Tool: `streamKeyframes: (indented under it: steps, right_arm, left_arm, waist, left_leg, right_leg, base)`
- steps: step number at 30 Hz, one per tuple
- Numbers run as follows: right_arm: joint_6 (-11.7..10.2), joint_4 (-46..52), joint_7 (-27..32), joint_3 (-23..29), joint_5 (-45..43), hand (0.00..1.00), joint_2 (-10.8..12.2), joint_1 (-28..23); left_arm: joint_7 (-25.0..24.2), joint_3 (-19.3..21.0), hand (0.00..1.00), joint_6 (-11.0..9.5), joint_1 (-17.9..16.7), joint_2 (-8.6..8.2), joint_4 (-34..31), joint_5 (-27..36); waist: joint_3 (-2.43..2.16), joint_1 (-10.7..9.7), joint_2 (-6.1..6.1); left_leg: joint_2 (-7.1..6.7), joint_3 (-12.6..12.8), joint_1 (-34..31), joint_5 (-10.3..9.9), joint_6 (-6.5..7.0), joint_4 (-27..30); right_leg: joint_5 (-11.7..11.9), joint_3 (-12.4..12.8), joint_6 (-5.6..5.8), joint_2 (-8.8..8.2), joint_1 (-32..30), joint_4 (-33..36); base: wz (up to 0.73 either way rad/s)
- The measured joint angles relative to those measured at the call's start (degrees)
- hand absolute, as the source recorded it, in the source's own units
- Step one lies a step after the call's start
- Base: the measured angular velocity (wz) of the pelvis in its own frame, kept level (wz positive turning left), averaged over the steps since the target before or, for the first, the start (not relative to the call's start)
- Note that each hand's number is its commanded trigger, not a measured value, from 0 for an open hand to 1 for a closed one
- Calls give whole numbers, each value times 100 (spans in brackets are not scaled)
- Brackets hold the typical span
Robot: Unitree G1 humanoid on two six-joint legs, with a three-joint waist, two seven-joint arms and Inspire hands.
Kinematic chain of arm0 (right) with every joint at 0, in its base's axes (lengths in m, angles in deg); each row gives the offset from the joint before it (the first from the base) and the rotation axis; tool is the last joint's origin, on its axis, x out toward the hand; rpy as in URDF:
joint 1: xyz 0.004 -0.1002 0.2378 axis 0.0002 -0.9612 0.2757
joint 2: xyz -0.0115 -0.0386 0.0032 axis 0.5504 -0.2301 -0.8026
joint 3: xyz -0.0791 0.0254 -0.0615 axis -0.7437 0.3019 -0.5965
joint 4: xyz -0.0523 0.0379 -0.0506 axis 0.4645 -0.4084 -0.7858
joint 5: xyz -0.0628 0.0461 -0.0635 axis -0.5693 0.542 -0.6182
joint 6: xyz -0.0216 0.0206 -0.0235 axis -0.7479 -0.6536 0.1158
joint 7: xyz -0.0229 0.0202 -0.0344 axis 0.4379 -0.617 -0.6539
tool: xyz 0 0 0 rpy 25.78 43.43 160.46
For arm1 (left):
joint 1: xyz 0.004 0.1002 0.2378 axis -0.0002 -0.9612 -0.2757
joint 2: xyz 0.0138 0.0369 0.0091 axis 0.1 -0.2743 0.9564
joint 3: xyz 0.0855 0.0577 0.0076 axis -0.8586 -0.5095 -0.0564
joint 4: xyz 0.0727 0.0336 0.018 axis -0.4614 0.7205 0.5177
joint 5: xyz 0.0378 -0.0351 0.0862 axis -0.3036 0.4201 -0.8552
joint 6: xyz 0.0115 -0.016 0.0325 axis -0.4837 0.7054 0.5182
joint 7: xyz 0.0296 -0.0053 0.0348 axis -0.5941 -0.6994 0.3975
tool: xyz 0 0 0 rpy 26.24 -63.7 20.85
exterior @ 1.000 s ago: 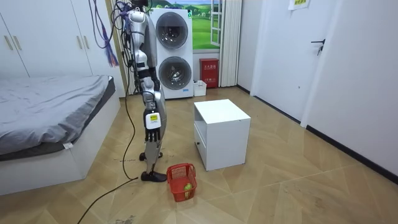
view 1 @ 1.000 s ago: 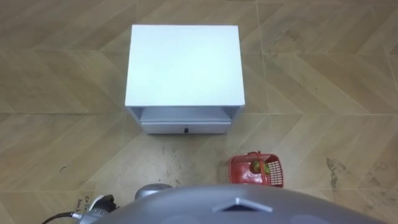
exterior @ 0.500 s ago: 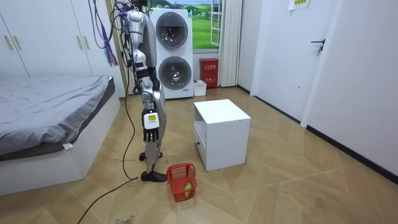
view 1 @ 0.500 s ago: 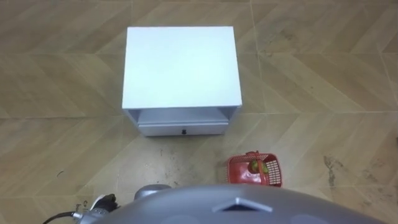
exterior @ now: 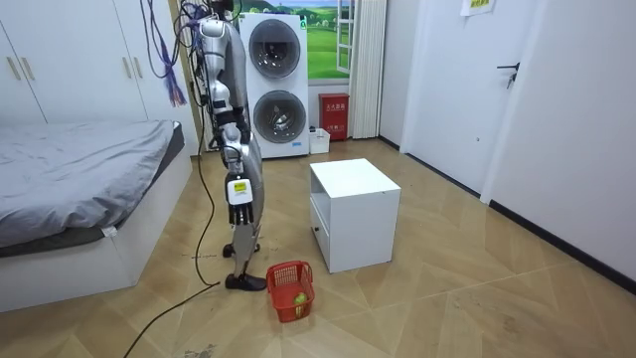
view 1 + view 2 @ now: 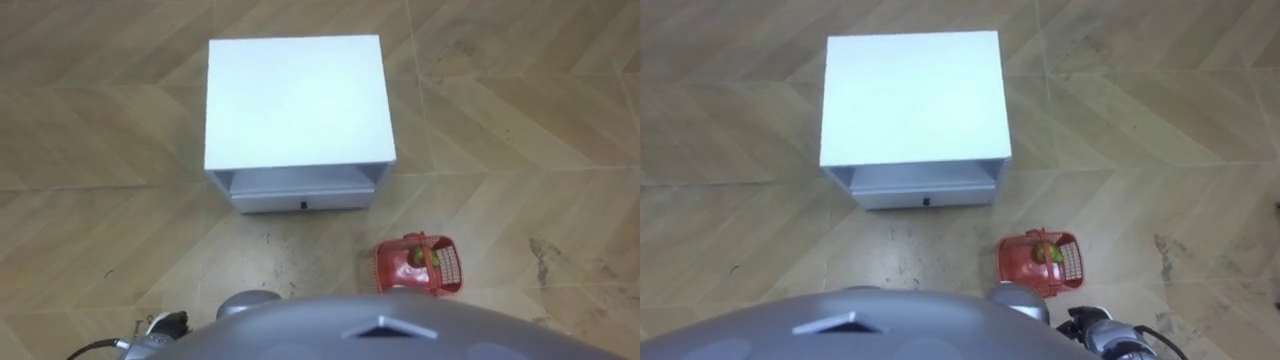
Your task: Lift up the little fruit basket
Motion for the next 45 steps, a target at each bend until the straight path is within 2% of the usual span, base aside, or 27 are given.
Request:
streamKeyframes:
  steps: [2,3,5,7,8,9,10,11,12,13,14,15,17,18,20,22,24,26,30,34,35,36,37,38,39,41,45]
  right_arm:
    - [11,35,16,5,-62,0,-50,108]
    - [26,140,25,44,-47,0,-50,124]
    - [52,104,41,96,70,0,-30,7]
    - [65,107,140,98,148,0,-46,-2]
    - [-28,116,251,94,251,0,-73,76]
    - [-120,110,356,75,265,0,-98,169]
    - [-130,113,403,64,259,0,-107,212]
    - [-146,127,467,29,261,0,-121,352]
    - [-150,128,497,-110,250,0,-147,499]
    - [-144,136,506,-165,235,0,-158,539]
    - [-135,145,499,-163,389,0,-277,547]
    - [-129,126,515,-169,702,0,-389,719]
    - [-273,122,523,-345,1121,0,-292,990]
    - [-367,80,512,-352,1257,0,-268,1155]
    - [-537,86,518,-356,1369,0,-258,1437]
    - [-653,85,521,-368,1519,0,-231,1669]
    - [-708,119,509,-370,1724,0,-189,1780]
    - [-739,126,522,-363,1872,0,-196,1791]
    - [-760,253,606,-297,2140,0,-218,1790]
    - [-883,432,771,-63,2245,0,-254,1906]
    - [-925,516,852,7,2280,0,-263,1922]
    - [-982,587,897,93,2334,0,-266,1962]
    - [-1002,615,917,107,2359,0,-290,2006]
    - [-1005,675,943,117,2373,0,-343,2136]
    - [-1029,915,1004,151,2444,0,-383,2137]
    - [-1028,1203,1066,201,2479,0,-378,2061]
    - [-1240,1425,1389,359,2540,0,-464,2069]
  left_arm:
    - [-12,136,0,-123,-17,-16,44,-6]
    - [-4,242,0,-192,3,5,47,1]
    - [12,269,0,-226,3,89,27,-3]
    - [10,259,0,-249,-22,148,21,2]
    - [3,253,0,-249,-47,160,31,17]
    - [-4,252,0,-254,-25,161,65,28]
    - [-4,251,0,-253,15,168,85,27]
    - [6,253,0,-271,87,186,92,43]
    - [12,255,0,-314,150,190,112,75]
    - [2,246,0,-357,163,201,134,81]
    - [-2,178,0,-464,277,195,246,112]
    - [-7,75,0,-538,429,218,317,204]
    - [109,-43,0,-529,767,481,332,509]
    - [240,-43,0,-535,956,499,309,566]
    - [327,-63,0,-554,1211,489,332,639]
    - [454,-157,0,-639,1418,490,470,819]
    - [645,-419,0,-697,1498,513,562,1018]
    - [735,-489,0,-793,1482,516,668,1035]
    - [903,-726,0,-855,1504,557,995,1166]
    - [1097,-846,0,-1098,1521,598,1140,1596]
    - [1176,-888,0,-1174,1556,612,1236,1683]
    - [1252,-905,0,-1261,1558,628,1280,1725]
    - [1284,-912,0,-1311,1542,634,1294,1803]
    - [1340,-910,0,-1356,1440,639,1369,1912]
    - [1385,-903,0,-1382,1405,697,1444,1939]
    - [1584,-950,0,-1537,1338,804,1457,2125]
    - [1770,-1152,0,-1674,1320,799,1432,2383]
  waist:
    - [-25,21,77]
    - [-38,-22,147]
    - [-1,-24,63]
    - [-30,73,-102]
    - [-38,143,-147]
    - [-36,138,-161]
    - [-38,135,-181]
    - [-52,157,-231]
    - [81,187,-149]
    - [143,262,-19]
    - [-7,276,-32]
    - [-20,302,70]
    - [135,293,-314]
    - [100,332,-387]
    - [97,409,-383]
    - [100,444,-376]
    - [96,451,-348]
    - [100,485,-356]
    - [158,379,-443]
    - [208,277,-532]
    - [241,220,-606]
    - [282,119,-717]
    - [313,79,-776]
    - [250,151,-618]
    - [207,226,-598]
    - [162,47,-799]
    - [150,-46,-853]
  left_leg:
    - [-13,186,-163,-5,142,-22]
    - [80,344,-344,-39,249,44]
    - [9,504,-407,-49,313,122]
    - [-102,592,-473,-62,378,184]
    - [-107,635,-652,-91,420,369]
    - [-99,597,-911,-112,456,601]
    - [-96,568,-1058,-117,465,740]
    - [-54,483,-1424,-129,486,1108]
    - [143,263,-1840,-128,528,1744]
    - [126,205,-2128,-166,530,1968]
    - [-181,127,-2484,40,686,1610]
    - [-222,126,-2842,224,896,1531]
    - [-398,257,-3307,70,998,2047]
    - [-359,229,-3749,-31,1010,2464]
    - [-266,208,-4339,-180,1022,3077]
    - [-252,209,-4846,-404,1006,3736]
    - [-305,246,-5293,-641,1009,4522]
    - [-327,371,-5526,-807,963,5023]
    - [-554,542,-6100,-1144,627,6124]
    - [-651,704,-6643,-1353,664,6963]
    - [-730,754,-6748,-1411,559,7159]
    - [-836,800,-6865,-1463,48,7352]
    - [-848,762,-6949,-1505,1,7643]
    - [-928,-18,-7033,-1950,279,8339]
    - [-950,9,-7209,-2143,680,8659]
    - [-1125,90,-7343,-2219,822,8823]
    - [-1127,137,-7176,-2260,911,8834]
  right_leg:
    - [165,133,77,0,-154,-122]
    - [114,86,43,-77,-342,198]
    - [-202,-111,-43,-414,-539,1719]
    - [-139,-19,-124,-625,-459,2879]
    - [129,1,-242,-674,-307,3221]
    - [508,-33,-279,-708,-83,3148]
    - [685,-32,-287,-727,15,3001]
    - [686,-52,-138,-746,154,2604]
    - [630,-55,-106,-442,205,2245]
    - [654,-24,-85,-284,227,2112]
    - [526,234,76,-205,66,2009]
    - [321,311,209,-236,-193,2509]
    - [122,440,248,-539,-397,3275]
    - [27,466,243,-508,-505,3489]
    - [-158,412,237,-428,-535,3658]
    - [-501,394,215,-443,-550,4063]
    - [-1268,292,208,-684,-770,4887]
    - [-1431,350,113,-900,-1053,5752]
    - [-1616,610,78,-1220,-1506,7442]
    - [-1727,773,96,-1315,-1771,8576]
    - [-1774,830,62,-1340,-1769,8819]
    - [-1794,886,35,-1487,-1761,9012]
    - [-1794,876,37,-1562,-1775,9125]
    - [-1799,913,45,-1635,-1894,9488]
    - [-1858,893,134,-1730,-1956,9825]
    - [-1956,871,258,-1878,-1841,9994]
    - [-1953,844,280,-1847,-1621,9888]
  base:
    - [-24]
    - [0]
    - [44]
    - [24]
    - [0]
    - [0]
    - [10]
    - [-8]
    - [-17]
    - [-14]
    - [-6]
    - [8]
    - [31]
    - [28]
    - [2]
    - [5]
    - [20]
    - [17]
    - [36]
    - [40]
    - [43]
    - [42]
    - [-10]
    - [-67]
    - [-74]
    - [10]
    - [15]
